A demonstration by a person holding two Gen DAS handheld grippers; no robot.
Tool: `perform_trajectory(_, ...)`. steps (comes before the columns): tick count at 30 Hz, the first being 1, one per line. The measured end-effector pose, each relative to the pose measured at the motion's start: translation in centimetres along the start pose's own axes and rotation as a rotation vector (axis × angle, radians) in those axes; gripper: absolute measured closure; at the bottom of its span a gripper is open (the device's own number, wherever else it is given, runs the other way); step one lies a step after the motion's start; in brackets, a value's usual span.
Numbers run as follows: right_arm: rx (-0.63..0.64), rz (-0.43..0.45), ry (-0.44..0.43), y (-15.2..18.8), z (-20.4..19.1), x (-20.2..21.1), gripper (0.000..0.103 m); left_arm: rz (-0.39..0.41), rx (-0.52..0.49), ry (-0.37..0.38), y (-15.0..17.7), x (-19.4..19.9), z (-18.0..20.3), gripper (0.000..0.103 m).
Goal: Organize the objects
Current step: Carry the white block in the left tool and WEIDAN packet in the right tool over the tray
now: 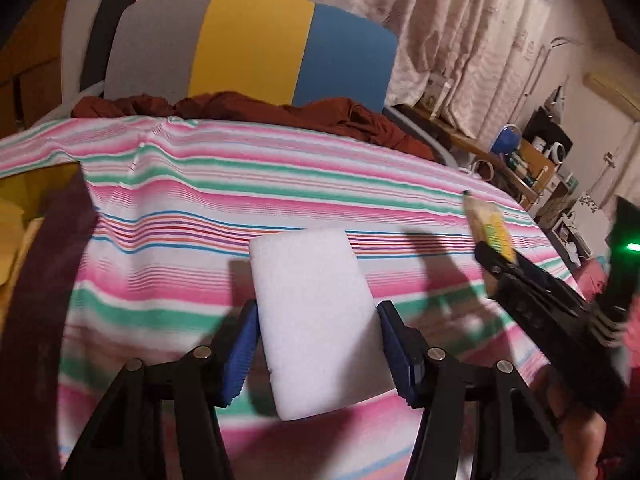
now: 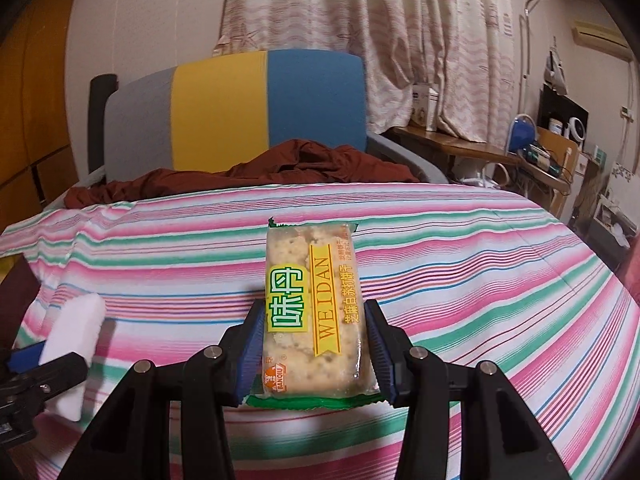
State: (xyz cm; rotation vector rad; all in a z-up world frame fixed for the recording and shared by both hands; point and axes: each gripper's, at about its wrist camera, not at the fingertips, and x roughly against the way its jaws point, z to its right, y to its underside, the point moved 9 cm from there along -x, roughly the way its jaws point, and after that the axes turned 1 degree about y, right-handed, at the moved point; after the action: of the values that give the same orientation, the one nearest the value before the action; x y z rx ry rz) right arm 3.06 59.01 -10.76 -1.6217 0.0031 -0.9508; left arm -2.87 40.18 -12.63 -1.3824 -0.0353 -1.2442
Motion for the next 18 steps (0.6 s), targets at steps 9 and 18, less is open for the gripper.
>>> perform_trajectory(9, 0.069, -0.012, 0.009, 0.5, -1.6, 0.2, 0.055, 0.089, -0.046, 0.049, 0.4, 7.4, -0.6, 0.044)
perform_trajectory(18, 0.058, -0.054, -0.048, 0.8, -3.6, 1.6, 0.055, 0.139, 0.014, 0.018, 0.2, 12.8, -5.2, 0.044)
